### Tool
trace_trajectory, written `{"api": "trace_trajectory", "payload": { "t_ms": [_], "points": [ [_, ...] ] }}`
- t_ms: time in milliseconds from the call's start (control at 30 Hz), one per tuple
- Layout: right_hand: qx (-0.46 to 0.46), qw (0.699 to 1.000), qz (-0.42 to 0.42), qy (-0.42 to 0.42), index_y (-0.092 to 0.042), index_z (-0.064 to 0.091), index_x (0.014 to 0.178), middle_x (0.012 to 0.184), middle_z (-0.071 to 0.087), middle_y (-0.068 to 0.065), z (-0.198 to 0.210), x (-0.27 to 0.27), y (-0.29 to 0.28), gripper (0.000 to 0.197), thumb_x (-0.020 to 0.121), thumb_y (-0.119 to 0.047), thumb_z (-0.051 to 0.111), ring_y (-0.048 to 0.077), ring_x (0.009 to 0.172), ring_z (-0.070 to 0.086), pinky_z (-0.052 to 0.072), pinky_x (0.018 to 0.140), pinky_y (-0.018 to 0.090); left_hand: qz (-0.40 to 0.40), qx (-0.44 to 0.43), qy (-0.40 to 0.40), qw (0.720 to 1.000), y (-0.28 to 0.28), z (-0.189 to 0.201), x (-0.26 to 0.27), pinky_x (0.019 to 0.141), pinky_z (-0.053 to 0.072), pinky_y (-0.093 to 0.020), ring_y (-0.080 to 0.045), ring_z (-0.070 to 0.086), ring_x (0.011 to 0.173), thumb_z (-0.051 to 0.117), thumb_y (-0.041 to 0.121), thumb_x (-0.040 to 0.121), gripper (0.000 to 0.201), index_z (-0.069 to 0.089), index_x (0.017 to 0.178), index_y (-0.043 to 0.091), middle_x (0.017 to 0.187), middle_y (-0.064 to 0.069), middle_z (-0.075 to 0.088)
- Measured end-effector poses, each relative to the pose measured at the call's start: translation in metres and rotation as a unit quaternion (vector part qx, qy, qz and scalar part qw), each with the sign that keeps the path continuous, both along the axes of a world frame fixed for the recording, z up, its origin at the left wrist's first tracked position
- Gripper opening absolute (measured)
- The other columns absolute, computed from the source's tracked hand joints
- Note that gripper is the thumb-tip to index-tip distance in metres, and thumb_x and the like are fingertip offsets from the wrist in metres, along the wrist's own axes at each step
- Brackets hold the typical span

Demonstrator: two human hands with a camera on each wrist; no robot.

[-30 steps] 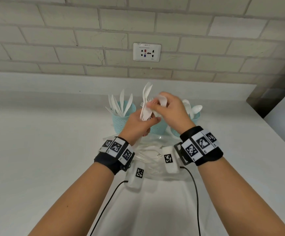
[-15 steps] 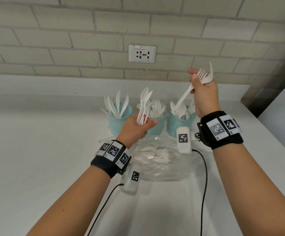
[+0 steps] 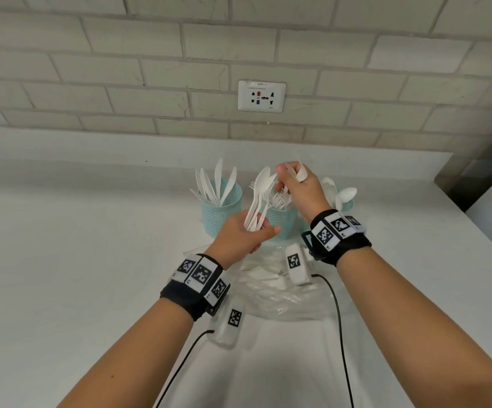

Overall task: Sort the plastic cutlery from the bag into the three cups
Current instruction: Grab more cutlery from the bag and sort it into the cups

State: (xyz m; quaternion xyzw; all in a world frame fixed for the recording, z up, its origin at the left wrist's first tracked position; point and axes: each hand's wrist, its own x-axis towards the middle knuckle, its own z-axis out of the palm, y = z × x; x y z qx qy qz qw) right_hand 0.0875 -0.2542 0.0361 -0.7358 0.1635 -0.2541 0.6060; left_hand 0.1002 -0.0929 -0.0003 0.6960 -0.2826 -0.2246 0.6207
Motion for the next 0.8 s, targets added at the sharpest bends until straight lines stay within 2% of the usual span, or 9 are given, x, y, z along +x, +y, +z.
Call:
{"api": "trace_trajectory", "payload": {
  "t_ms": [100,200,267,333,400,533,600,700,800],
  "points": [
    [0.037,0.999,0.002,-0.006,-0.009,0.059,0.109,0.084,0.062,0.002,-0.007,0.001,-0.003,0.028,0.085,-0.019,0.067,0.011,0.072,0.061,0.051,0.065,0.015,-0.004,0.026,0.011,1.000,0.003,-0.006,0.000,0.048,0.041,-0.021,-0.012,0.043,0.047,0.077,0.022,0.077,0.022,0.056,0.079,0.015,0.058,0.000,0.048],
    [0.035,0.999,-0.001,-0.006,-0.017,0.057,0.112,0.094,0.062,0.000,-0.005,0.000,-0.005,0.033,0.083,-0.026,0.070,0.009,0.082,0.062,0.050,0.071,0.014,-0.005,0.046,0.009,0.999,0.003,-0.011,-0.002,0.049,0.042,-0.018,-0.008,0.044,0.046,0.076,0.021,0.077,0.022,0.056,0.085,0.016,0.061,0.002,0.049],
    [0.027,1.000,0.002,0.010,-0.021,0.057,0.103,0.087,0.063,0.000,-0.003,-0.002,-0.005,0.022,0.088,-0.036,0.062,0.011,0.078,0.061,0.050,0.075,0.021,0.007,0.042,0.007,0.999,0.001,-0.012,-0.003,0.048,0.040,-0.018,-0.007,0.044,0.046,0.074,0.020,0.080,0.018,0.056,0.084,0.017,0.061,0.003,0.049],
    [0.016,0.998,0.010,0.054,-0.018,0.061,0.097,0.083,0.065,0.002,-0.003,-0.002,-0.004,0.031,0.093,-0.046,0.047,0.015,0.075,0.062,0.049,0.076,0.029,0.025,0.021,0.012,0.999,-0.001,-0.010,-0.002,0.048,0.039,-0.019,-0.009,0.043,0.047,0.070,0.021,0.084,0.014,0.056,0.081,0.017,0.060,0.004,0.047],
    [-0.018,0.994,0.004,0.105,-0.013,0.063,0.101,0.089,0.065,0.004,-0.003,-0.002,-0.004,0.037,0.098,-0.041,0.039,0.013,0.075,0.061,0.047,0.070,0.027,0.034,-0.002,0.014,0.999,-0.002,-0.004,0.000,0.047,0.037,-0.019,-0.012,0.042,0.048,0.067,0.022,0.086,0.014,0.056,0.081,0.016,0.060,0.003,0.046],
    [-0.057,0.994,0.026,0.093,-0.016,0.053,0.117,0.102,0.063,0.006,0.000,-0.001,-0.005,0.043,0.089,-0.048,0.054,0.019,0.093,0.061,0.048,0.075,0.027,0.036,-0.042,0.016,0.998,-0.003,0.010,0.004,0.044,0.035,-0.018,-0.010,0.041,0.045,0.068,0.023,0.085,0.017,0.054,0.082,0.014,0.060,0.003,0.046],
    [-0.054,0.998,-0.001,0.027,-0.024,0.047,0.120,0.105,0.059,0.005,0.003,-0.001,-0.005,0.044,0.084,-0.043,0.064,0.016,0.095,0.058,0.048,0.081,0.025,0.036,-0.053,0.023,0.998,-0.003,0.013,0.006,0.043,0.034,-0.019,-0.010,0.041,0.044,0.070,0.021,0.084,0.017,0.055,0.081,0.015,0.059,0.002,0.046],
    [-0.094,0.995,-0.010,-0.039,-0.022,0.051,0.117,0.099,0.054,0.000,0.006,-0.001,0.000,0.025,0.093,-0.029,0.054,0.013,0.091,0.053,0.046,0.084,0.026,0.038,-0.055,0.024,0.997,-0.005,0.013,0.008,0.044,0.034,-0.020,-0.009,0.041,0.043,0.073,0.018,0.081,0.018,0.055,0.083,0.016,0.058,0.003,0.046],
    [-0.193,0.980,0.018,0.040,-0.011,0.062,0.113,0.111,0.060,0.005,0.001,-0.001,0.001,0.026,0.099,-0.018,0.041,0.010,0.100,0.052,0.041,0.092,0.026,0.037,-0.048,0.006,0.998,-0.006,0.014,0.008,0.045,0.035,-0.019,-0.008,0.041,0.045,0.075,0.016,0.078,0.021,0.056,0.086,0.017,0.056,0.005,0.046]
  ]
}}
